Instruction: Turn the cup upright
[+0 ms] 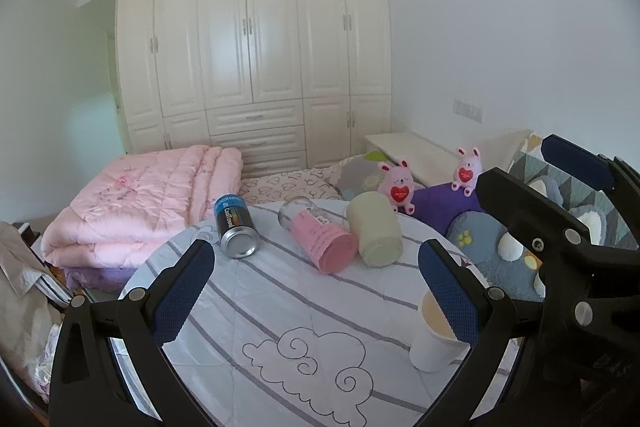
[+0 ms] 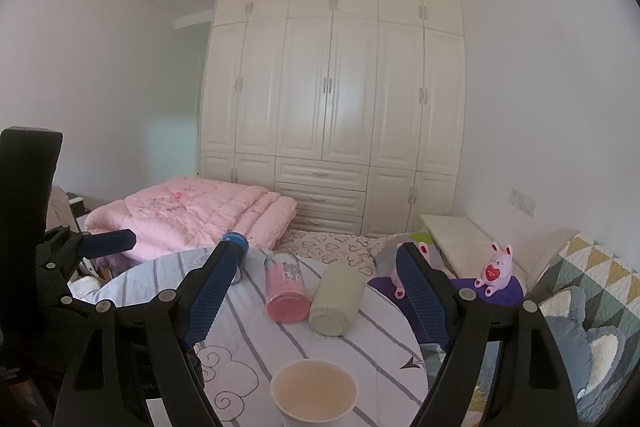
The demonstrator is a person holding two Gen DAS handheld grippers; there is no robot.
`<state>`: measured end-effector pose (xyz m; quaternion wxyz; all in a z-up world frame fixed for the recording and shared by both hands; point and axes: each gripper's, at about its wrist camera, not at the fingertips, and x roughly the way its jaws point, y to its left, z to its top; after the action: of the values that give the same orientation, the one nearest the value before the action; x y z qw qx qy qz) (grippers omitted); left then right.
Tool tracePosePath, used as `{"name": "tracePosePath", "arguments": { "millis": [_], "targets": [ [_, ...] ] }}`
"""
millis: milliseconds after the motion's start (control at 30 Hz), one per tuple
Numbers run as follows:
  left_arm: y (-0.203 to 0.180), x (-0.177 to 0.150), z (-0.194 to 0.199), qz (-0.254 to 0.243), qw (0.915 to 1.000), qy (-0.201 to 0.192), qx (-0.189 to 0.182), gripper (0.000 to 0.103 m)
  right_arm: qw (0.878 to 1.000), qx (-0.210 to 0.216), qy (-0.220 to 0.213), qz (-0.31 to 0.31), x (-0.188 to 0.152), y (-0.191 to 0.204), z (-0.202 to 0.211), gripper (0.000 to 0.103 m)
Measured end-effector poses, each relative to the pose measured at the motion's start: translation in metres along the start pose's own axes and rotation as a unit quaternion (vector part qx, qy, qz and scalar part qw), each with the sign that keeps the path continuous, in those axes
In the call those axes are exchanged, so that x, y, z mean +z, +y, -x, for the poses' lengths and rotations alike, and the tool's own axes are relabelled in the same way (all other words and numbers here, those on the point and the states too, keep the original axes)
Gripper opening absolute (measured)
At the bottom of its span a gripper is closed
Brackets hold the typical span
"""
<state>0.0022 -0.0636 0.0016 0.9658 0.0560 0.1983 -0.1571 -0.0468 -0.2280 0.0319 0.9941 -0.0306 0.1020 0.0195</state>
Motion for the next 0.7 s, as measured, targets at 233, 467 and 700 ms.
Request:
{"name": "tracePosePath", "arguments": {
  "millis": [233, 467, 700],
  "targets": [
    [-0.0001, -0.0004, 0.0010, -0.001, 1.0000, -0.004, 0.009, 0.103, 1.000, 0.001, 0.002, 0.001, 0.0016, -0.0001, 0.0009, 0.083],
    [0.0012, -0.0006, 0.0012, 0.003, 0.9997, -0.015, 0.018, 0.103, 1.000, 0.003, 0.004, -0.001, 0.0040, -0.0005, 0.0020, 0.083],
    [0.0012, -0.0011, -0.0003, 0.003, 0.9998, -0.007, 0.017, 0.103, 1.000, 0.004, 0.009, 0.000, 0.0045, -0.0016, 0.0009, 0.083]
  ]
}}
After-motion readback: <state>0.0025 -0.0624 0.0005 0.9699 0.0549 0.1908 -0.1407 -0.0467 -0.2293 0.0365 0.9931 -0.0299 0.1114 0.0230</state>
